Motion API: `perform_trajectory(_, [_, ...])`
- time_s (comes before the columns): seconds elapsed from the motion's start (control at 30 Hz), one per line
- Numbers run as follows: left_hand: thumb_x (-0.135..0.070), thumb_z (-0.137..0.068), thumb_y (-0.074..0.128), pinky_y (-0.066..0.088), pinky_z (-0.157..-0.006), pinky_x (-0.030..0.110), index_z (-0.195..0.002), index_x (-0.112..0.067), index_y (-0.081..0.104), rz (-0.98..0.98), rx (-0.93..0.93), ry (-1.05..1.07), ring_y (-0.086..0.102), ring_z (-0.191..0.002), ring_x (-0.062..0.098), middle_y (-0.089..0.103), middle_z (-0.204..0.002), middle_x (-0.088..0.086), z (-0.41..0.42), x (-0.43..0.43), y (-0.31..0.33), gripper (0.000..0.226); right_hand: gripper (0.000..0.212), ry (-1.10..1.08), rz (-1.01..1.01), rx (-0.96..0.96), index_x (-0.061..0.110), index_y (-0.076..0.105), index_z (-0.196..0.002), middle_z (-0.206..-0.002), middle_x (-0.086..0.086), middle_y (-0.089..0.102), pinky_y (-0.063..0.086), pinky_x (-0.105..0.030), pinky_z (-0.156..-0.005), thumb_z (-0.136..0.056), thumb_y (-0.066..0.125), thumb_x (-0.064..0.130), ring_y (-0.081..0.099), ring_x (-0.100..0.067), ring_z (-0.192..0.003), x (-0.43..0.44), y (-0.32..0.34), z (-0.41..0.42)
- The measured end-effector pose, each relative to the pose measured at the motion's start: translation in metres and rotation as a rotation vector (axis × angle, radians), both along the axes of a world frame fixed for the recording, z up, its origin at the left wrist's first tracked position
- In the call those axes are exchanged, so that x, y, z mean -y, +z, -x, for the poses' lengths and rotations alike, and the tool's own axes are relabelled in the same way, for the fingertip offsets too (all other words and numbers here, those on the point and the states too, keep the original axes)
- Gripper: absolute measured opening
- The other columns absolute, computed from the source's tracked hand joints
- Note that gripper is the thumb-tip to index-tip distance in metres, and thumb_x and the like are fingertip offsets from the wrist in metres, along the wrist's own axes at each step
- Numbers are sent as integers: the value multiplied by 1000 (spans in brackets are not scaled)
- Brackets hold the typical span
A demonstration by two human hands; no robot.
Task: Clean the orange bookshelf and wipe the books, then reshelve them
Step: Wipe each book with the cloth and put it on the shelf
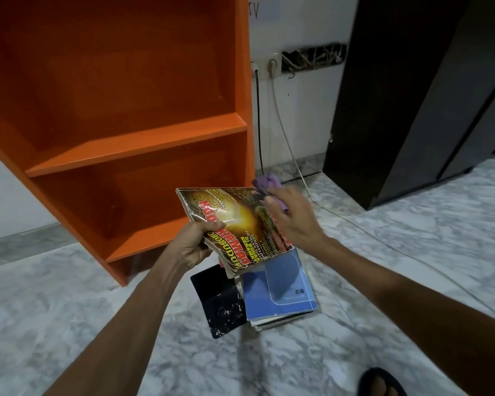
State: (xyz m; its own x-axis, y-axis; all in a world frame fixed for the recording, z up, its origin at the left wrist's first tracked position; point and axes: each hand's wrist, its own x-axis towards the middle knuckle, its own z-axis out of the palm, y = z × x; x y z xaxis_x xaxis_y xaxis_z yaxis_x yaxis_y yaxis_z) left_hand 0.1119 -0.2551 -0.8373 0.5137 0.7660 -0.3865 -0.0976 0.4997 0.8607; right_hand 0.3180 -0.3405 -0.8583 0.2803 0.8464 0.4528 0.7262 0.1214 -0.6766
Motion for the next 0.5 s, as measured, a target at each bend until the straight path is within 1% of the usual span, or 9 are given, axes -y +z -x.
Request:
perform_trajectory(0.07, [15,-86,51,59,-73,44,-100,0,59,-33,14,-40,71,-75,30,71,-86,16,-9,6,3,21,44,127,4,-20,33,51,-140,-132,-4,47,46,-28,-95,-101,35,46,49,-17,-116,-10,6,34])
perform_trajectory(0.1, [14,-87,50,60,-71,42,-98,0,60,-59,24,-70,71,-72,27,72,-82,15,-12,8,4,21,44,155,20,54,37,47,-142,-143,-3,42,43,-36,-103,-102,34,47,45,-19,-126,-16,4,46])
perform_trajectory(0.17, [13,-87,50,60,-70,40,-97,-2,61,-108,37,-120,71,-69,25,73,-79,12,-14,11,6,20,45,115,38,156,38,45,-144,-150,-4,41,34,-42,-107,-102,31,48,40,-21,-132,-28,-2,50])
perform_trajectory(0.23, [13,-86,52,61,-70,41,-97,-3,59,-123,26,-121,71,-69,24,73,-77,11,-8,9,7,21,47,30,51,52,35,50,-142,-141,-7,51,37,-43,-104,-101,31,50,47,-21,-124,-37,-2,39])
perform_trajectory(0.3, [13,-85,54,61,-69,40,-100,-3,59,-123,17,-121,72,-71,25,73,-79,10,0,7,7,23,41,-24,44,-49,28,57,-137,-129,-9,61,45,-36,-93,-103,38,41,55,-17,-108,-40,-6,23])
perform_trajectory(0.33, [13,-85,54,61,-68,40,-101,-3,59,-121,14,-124,72,-72,25,73,-80,11,3,6,7,24,37,-55,92,-61,23,60,-135,-126,-12,64,44,-30,-85,-104,42,34,57,-17,-102,-41,-10,13])
perform_trajectory(0.4, [13,-84,54,61,-69,41,-102,-3,59,-116,11,-114,72,-74,26,73,-83,12,8,7,8,25,32,-185,299,-100,16,65,-126,-117,-17,67,43,-28,-75,-104,45,27,62,-24,-97,-37,-22,-6])
perform_trajectory(0.47, [13,-84,54,60,-73,45,-102,-3,59,-102,25,-91,71,-78,28,72,-89,14,11,6,9,25,28,-388,490,-215,10,69,-112,-108,-16,69,43,-30,-72,-102,47,26,61,-28,-91,-25,-31,-23])
perform_trajectory(0.5, [13,-84,54,59,-77,48,-104,-3,59,-90,33,-81,70,-84,31,70,-93,15,12,4,9,25,28,-484,500,-286,10,69,-112,-109,-15,69,44,-30,-73,-102,48,25,61,-28,-90,-21,-33,-28])
